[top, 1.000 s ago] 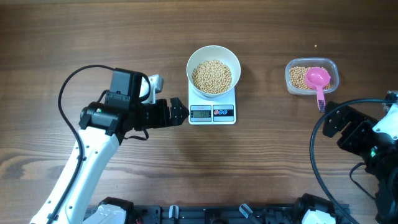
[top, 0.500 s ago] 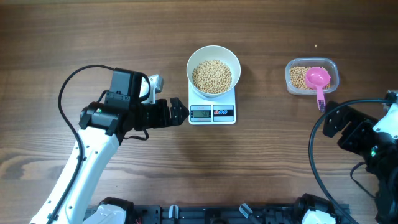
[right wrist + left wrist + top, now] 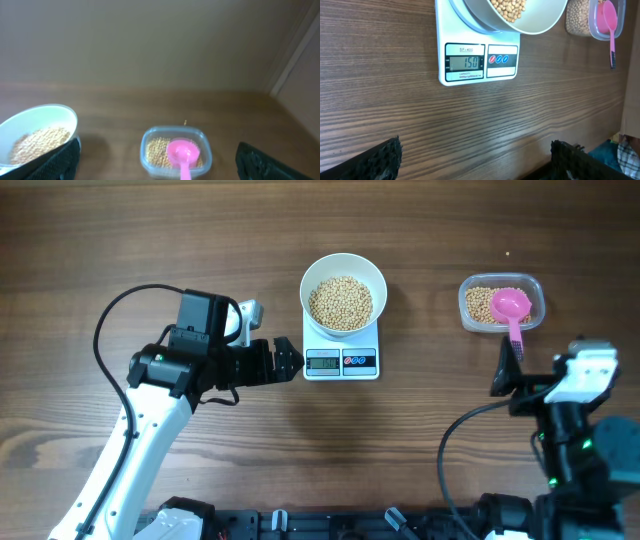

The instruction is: Scoop item into bowl and weigh 150g on scale

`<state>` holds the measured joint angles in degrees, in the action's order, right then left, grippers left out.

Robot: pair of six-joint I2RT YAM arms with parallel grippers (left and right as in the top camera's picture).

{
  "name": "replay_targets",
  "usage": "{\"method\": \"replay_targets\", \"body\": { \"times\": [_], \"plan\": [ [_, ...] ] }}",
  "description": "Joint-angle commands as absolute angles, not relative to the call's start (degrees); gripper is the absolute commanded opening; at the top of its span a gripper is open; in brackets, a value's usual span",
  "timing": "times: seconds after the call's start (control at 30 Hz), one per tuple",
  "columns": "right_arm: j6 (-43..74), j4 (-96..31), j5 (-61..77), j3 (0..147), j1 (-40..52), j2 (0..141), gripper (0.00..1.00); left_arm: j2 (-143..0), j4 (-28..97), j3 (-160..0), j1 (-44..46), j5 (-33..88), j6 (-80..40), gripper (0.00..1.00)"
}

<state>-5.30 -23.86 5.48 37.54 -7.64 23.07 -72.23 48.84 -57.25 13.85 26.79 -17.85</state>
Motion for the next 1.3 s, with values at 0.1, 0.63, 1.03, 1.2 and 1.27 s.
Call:
{"method": "replay_targets", "body": {
  "times": [0.1,0.63,1.03,1.2,1.27],
  "plan": [
    [-7.6,-12.7,3.9,21.8,-7.3,10.0,1.00,-72.6,48.7,-57.3,13.6,26.3,-16.7,1.00],
    [-17.7,2.1,4.3,3.4,-4.3,0.2,1.00,-72.6,48.7,-57.3,13.6,26.3,-16.7,1.00],
    [-9.1,0.4,-1.0,0.3,-4.4,0.4,1.00,-72.6,48.7,-57.3,13.6,26.3,-16.7,1.00],
    [-10.5,0.4,-0.4,0.3,-4.4,0.4,1.00,-72.6,48.7,-57.3,13.6,26.3,-16.7,1.00],
    [-10.5,0.4,-0.4,0.3,-4.4,0.4,1.00,-72.6,48.7,-57.3,13.6,26.3,-16.7,1.00]
  ]
}}
